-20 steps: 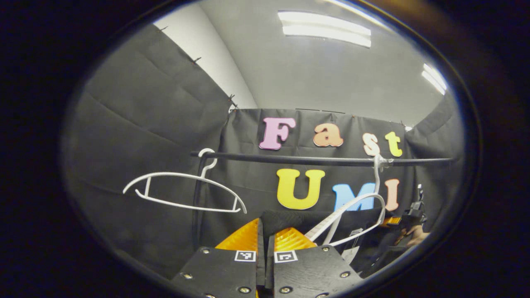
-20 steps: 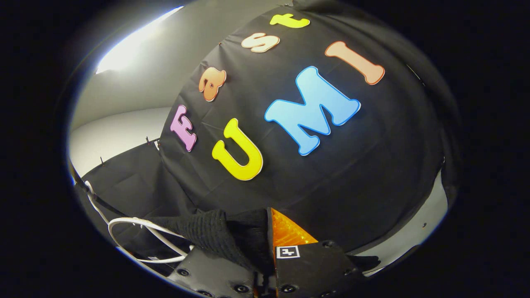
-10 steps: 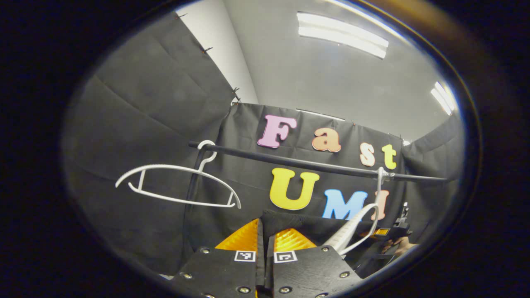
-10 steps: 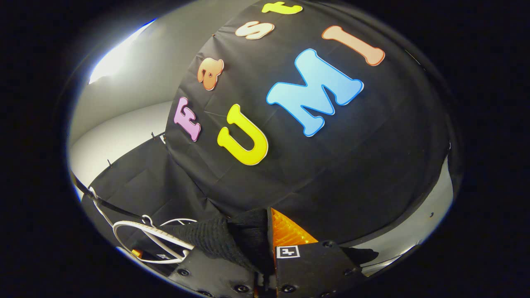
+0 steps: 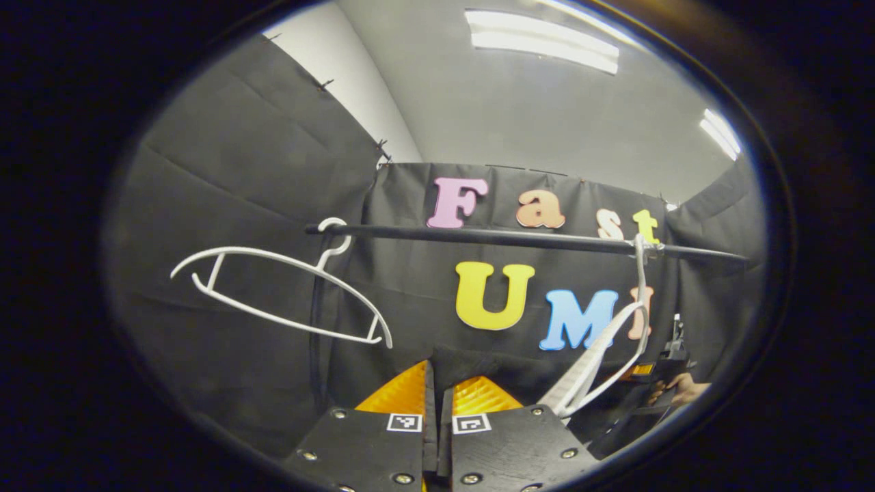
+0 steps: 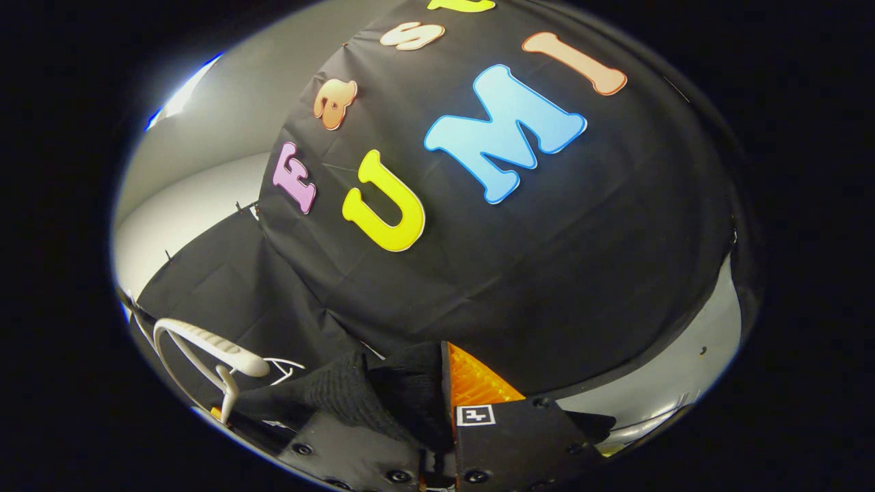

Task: Grasp the clothes on the hanger with both hands and then place them into the laundry hamper below.

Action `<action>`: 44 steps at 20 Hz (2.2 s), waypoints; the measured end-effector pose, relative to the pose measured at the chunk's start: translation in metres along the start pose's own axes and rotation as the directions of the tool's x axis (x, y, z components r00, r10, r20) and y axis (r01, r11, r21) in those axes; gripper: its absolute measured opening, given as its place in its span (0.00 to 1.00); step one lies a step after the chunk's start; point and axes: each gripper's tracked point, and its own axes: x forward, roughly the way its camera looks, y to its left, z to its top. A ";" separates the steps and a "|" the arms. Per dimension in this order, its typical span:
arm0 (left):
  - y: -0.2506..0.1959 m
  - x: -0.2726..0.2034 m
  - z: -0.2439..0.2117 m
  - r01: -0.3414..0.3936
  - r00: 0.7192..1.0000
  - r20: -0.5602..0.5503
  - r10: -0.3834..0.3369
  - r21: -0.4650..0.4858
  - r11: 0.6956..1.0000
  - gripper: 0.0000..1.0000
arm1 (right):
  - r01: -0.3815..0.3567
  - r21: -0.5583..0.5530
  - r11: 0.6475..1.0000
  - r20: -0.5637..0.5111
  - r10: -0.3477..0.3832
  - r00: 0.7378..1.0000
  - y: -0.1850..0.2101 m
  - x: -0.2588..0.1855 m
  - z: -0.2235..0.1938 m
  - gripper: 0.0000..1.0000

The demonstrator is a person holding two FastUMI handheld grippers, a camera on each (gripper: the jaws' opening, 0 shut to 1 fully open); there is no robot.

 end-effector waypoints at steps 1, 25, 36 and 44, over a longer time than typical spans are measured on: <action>0.002 -0.003 -0.008 -0.006 1.000 -0.012 0.006 0.000 1.000 0.01 | 0.008 -0.014 1.000 -0.004 -0.008 1.000 -0.004 -0.003 -0.005 0.06; -0.071 -0.108 -0.067 0.242 0.964 -0.099 -0.245 -0.042 0.969 0.01 | 0.071 -0.217 0.974 0.021 -0.068 0.997 0.044 -0.153 -0.124 0.07; -0.157 -0.132 -0.112 0.430 0.891 -0.136 -0.433 -0.052 0.901 0.01 | 0.001 -0.268 0.963 -0.084 -0.024 0.996 0.092 -0.178 -0.212 0.07; -0.174 -0.132 -0.203 0.469 0.847 -0.274 -0.455 -0.019 0.883 0.01 | 0.105 -0.342 0.934 -0.172 -0.172 0.970 0.035 -0.185 -0.284 0.08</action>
